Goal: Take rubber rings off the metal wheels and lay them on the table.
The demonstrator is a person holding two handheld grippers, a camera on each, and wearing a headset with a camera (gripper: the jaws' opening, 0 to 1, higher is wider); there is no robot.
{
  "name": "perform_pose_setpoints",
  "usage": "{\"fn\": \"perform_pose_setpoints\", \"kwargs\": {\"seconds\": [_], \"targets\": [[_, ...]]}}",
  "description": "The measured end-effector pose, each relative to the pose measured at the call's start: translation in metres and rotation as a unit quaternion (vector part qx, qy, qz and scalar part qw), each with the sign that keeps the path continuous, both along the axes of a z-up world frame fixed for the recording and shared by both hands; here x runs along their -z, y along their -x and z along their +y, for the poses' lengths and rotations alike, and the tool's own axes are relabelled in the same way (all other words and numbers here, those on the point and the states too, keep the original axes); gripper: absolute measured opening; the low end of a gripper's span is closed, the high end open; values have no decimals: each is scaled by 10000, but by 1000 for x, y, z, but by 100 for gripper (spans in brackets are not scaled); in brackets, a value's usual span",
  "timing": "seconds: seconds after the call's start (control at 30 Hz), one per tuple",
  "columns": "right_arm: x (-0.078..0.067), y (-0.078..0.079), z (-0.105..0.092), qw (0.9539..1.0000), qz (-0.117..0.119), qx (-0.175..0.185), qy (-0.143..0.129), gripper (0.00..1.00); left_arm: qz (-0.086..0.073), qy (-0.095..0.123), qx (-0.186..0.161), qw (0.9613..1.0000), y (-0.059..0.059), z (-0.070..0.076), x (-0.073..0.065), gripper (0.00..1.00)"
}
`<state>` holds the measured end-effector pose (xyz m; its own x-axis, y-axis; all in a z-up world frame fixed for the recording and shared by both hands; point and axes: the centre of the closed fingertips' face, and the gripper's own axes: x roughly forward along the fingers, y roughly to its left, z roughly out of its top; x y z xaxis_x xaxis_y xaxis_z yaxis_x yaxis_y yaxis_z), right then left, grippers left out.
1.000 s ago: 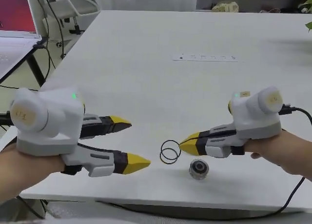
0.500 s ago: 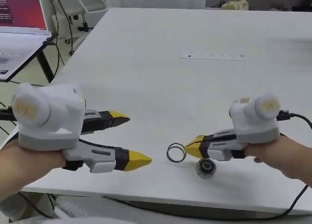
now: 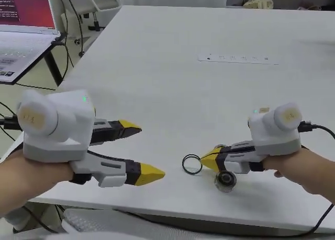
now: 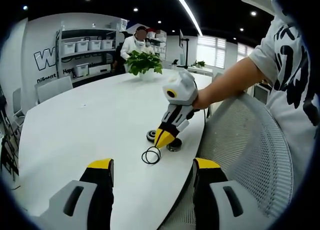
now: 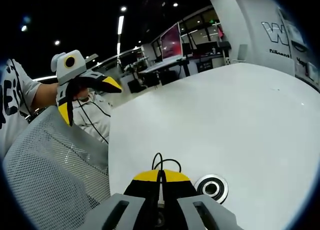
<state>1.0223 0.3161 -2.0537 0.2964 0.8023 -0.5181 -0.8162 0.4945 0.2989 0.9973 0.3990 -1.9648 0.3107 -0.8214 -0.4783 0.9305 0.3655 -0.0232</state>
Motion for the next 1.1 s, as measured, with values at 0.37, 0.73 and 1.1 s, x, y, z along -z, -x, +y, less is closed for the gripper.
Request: {"fn": "perform_pose_setpoints", "kwargs": {"seconds": [0.37, 0.73, 1.1], "targets": [[4, -5, 1, 9999, -71, 121, 87, 0, 38, -42, -2, 10000, 0, 1, 2, 61], [8, -13, -6, 9987, -284, 257, 332, 0, 86, -54, 5, 9999, 2, 1, 4, 61], [7, -17, -9, 9981, -388, 298, 361, 4, 115, -61, 15, 9999, 2, 1, 5, 60]]}}
